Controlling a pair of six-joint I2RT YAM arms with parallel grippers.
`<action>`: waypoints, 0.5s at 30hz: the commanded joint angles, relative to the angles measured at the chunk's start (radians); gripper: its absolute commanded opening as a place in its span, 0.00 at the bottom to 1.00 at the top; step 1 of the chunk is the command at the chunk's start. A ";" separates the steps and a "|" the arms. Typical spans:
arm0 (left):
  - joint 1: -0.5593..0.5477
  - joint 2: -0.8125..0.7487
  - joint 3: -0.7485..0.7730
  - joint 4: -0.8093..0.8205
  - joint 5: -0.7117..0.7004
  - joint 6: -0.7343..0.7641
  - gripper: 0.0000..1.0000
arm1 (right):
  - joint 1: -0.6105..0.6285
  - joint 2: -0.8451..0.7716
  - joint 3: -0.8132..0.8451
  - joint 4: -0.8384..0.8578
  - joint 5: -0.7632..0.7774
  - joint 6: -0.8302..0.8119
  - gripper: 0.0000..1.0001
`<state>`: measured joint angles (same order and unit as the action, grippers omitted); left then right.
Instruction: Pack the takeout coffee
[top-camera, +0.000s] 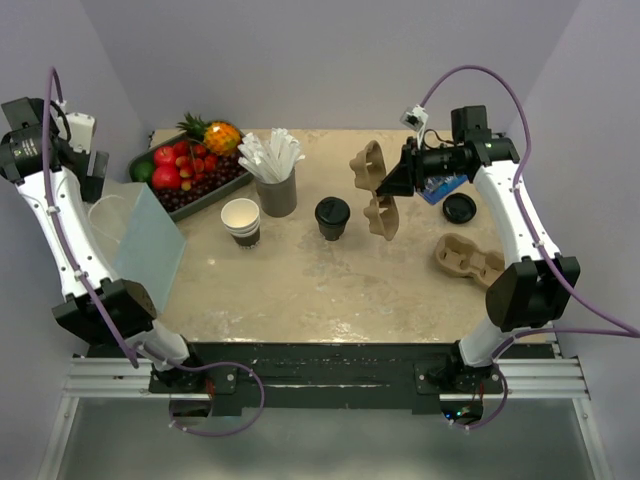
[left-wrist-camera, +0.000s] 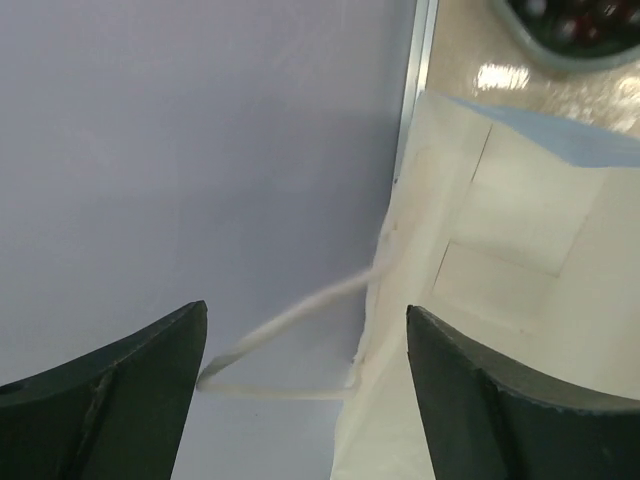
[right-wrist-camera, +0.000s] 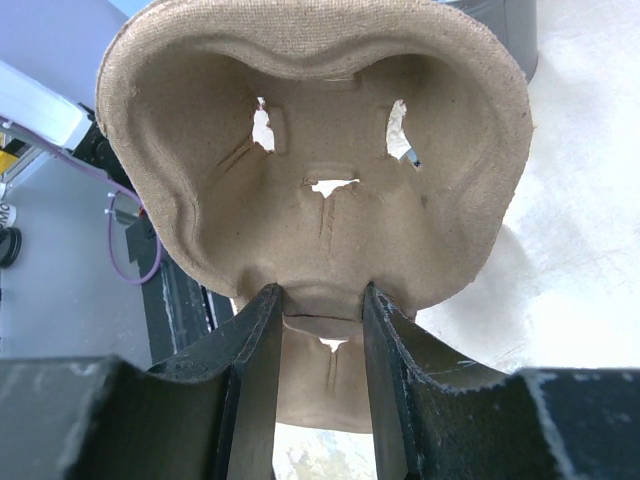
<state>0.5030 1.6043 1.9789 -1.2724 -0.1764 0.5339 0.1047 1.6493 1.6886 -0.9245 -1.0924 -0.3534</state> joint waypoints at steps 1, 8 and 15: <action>0.000 -0.073 0.089 0.005 0.119 -0.041 0.87 | 0.007 -0.031 0.003 -0.005 -0.029 -0.016 0.00; 0.005 -0.188 -0.038 0.019 0.046 -0.123 0.92 | 0.012 -0.032 0.006 -0.013 -0.031 -0.029 0.00; 0.088 -0.204 -0.147 -0.018 0.064 -0.123 0.85 | 0.016 -0.042 -0.006 -0.014 -0.015 -0.032 0.00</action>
<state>0.5484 1.3979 1.8893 -1.2743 -0.1112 0.4438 0.1131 1.6493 1.6817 -0.9291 -1.0920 -0.3683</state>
